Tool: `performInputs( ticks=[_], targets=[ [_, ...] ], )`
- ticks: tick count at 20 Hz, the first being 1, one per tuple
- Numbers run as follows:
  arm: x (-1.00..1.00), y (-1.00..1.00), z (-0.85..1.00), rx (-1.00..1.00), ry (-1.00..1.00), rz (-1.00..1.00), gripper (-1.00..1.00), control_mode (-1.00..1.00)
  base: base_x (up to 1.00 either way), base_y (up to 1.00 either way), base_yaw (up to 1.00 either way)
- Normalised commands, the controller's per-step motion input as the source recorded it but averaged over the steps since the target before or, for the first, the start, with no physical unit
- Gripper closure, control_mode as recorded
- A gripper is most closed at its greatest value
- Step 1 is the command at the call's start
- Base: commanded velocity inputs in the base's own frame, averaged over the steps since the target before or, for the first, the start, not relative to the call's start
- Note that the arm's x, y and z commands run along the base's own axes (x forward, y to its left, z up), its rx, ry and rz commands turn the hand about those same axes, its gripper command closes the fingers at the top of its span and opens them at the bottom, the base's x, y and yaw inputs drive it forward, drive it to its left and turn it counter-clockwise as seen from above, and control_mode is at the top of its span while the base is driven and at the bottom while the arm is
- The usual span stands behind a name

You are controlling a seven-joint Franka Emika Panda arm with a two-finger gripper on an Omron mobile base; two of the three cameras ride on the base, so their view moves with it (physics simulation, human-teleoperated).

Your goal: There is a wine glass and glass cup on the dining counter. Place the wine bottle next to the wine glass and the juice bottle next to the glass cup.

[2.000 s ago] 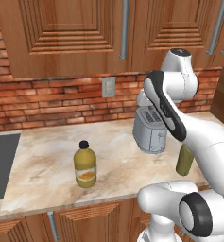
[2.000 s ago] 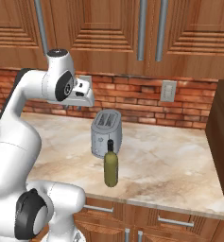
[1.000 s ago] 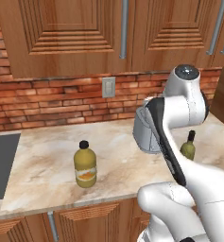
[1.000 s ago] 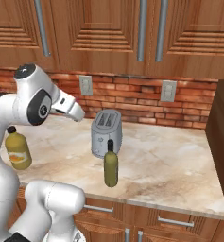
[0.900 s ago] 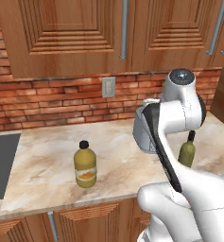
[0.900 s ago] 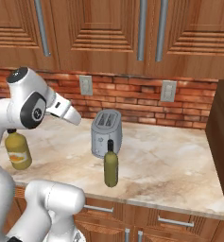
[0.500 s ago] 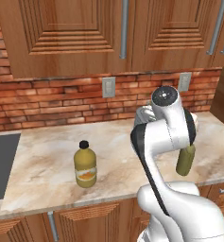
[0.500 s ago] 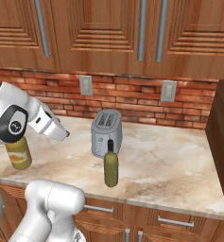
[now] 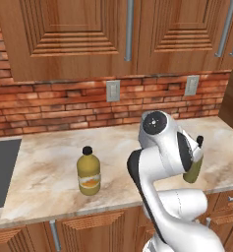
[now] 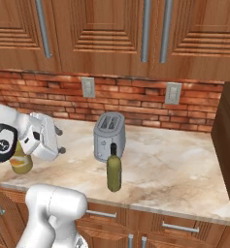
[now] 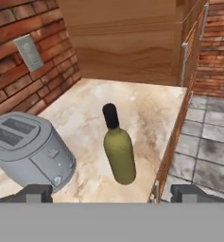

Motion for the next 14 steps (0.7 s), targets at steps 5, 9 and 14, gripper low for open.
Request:
performInputs(
  ticks=[5,9,14],
  targets=[
    [-0.03,-0.09,-0.19,0.01,0.07,-0.13,-1.00,-1.00,0.00,0.00,0.00],
    [0.00,-0.25,-0.18,0.00,0.02,-0.05,-1.00,-1.00,0.00,0.00,0.00],
    [0.07,-0.26,-0.17,-0.02,0.00,-0.03,-1.00,-1.00,0.00,0.00,0.00]
  ],
)
